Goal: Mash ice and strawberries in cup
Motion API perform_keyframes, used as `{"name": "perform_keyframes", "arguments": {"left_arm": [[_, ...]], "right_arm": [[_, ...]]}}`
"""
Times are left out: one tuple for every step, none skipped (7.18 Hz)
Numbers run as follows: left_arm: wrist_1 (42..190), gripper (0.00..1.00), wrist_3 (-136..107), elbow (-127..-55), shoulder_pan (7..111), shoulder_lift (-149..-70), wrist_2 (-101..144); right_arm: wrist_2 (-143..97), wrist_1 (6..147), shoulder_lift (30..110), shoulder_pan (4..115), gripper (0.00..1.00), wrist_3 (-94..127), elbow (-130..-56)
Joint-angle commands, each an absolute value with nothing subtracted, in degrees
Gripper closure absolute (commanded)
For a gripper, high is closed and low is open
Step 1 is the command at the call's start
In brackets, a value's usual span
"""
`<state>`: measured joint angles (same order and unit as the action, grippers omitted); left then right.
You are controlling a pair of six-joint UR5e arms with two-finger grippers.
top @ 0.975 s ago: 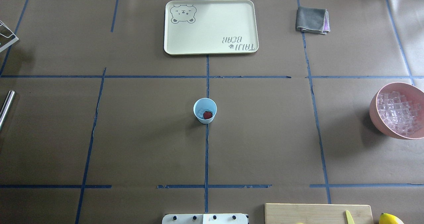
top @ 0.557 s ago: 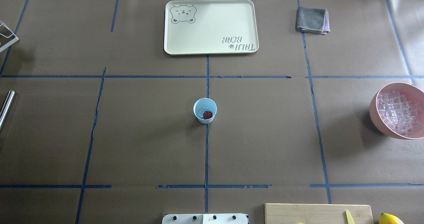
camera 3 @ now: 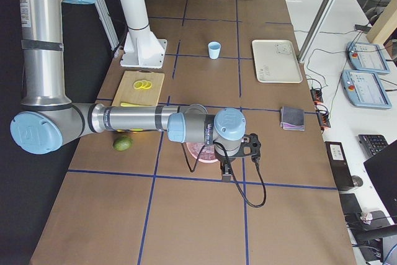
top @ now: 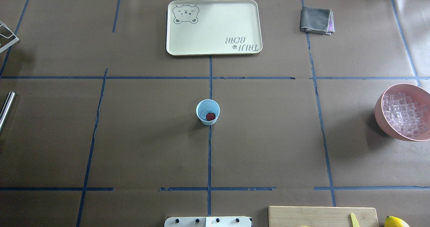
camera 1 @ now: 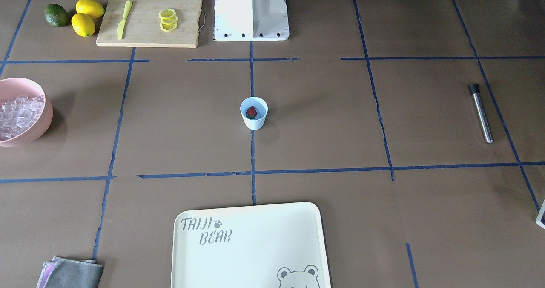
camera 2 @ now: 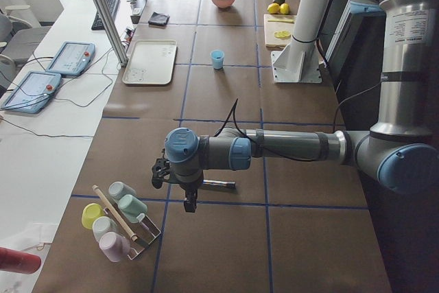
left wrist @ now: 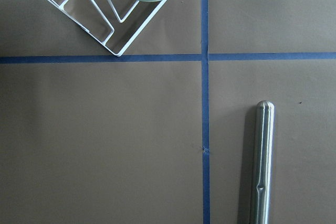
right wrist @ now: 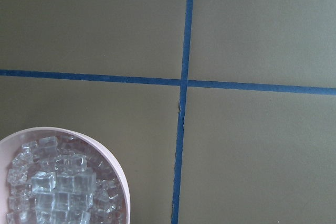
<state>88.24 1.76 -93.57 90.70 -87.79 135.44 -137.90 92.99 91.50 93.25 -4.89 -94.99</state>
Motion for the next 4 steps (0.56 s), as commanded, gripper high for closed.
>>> {"name": "perform_keyframes", "arguments": {"left_arm": [[88.24, 0.0, 1.76, -93.52, 90.7, -87.8, 135.44], [88.24, 0.0, 1.76, -93.52, 90.7, -87.8, 135.44], [88.33, 0.0, 1.76, -93.52, 90.7, -87.8, 135.44], [88.33, 0.0, 1.76, -93.52, 90.7, -87.8, 135.44]], "right_arm": [[-137.9, 92.99, 91.67, 93.25, 0.01, -4.92, -94.31], [-137.9, 92.99, 91.58, 93.25, 0.01, -4.92, -94.31], [-137.9, 92.9, 91.41, 93.25, 0.01, -5.01, -94.48], [-137.9, 92.9, 91.41, 93.25, 0.01, -4.92, -94.48]]}}
